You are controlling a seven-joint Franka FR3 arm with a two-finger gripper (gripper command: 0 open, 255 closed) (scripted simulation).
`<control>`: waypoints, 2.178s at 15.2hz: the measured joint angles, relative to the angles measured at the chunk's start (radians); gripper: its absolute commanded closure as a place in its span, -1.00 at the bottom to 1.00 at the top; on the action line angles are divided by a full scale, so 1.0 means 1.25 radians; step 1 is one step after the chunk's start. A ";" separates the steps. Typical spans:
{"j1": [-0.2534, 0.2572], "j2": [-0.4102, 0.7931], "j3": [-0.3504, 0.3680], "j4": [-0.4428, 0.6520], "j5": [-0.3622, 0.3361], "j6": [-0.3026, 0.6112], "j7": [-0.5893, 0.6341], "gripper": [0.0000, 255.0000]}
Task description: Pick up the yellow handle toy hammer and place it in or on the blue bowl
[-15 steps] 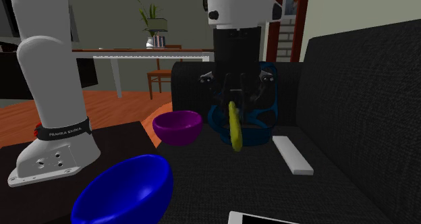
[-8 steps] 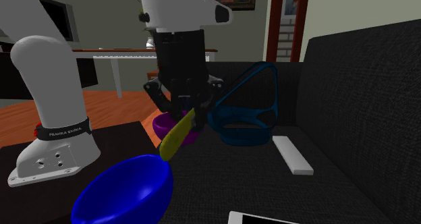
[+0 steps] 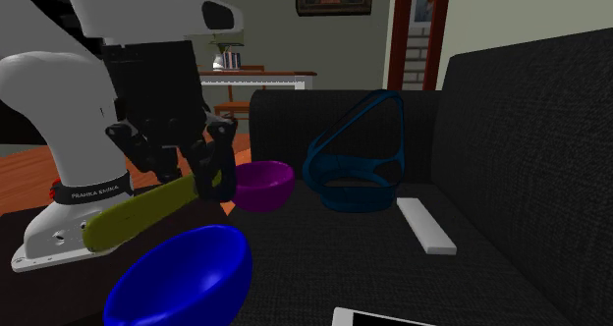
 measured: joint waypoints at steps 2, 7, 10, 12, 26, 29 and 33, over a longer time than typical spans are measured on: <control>-0.012 -0.004 -0.008 -0.016 -0.012 0.011 -0.007 1.00; 0.008 0.032 -0.053 -0.044 -0.017 0.077 -0.021 1.00; 0.026 0.058 -0.082 -0.054 -0.013 0.115 -0.031 1.00; 0.035 0.072 -0.098 -0.062 -0.013 0.137 -0.037 1.00; 0.025 0.055 -0.077 -0.047 -0.012 0.106 -0.031 -1.00; -0.008 0.009 -0.031 -0.019 -0.016 0.031 -0.022 -1.00; -0.013 0.002 -0.024 -0.012 -0.015 0.016 -0.022 -1.00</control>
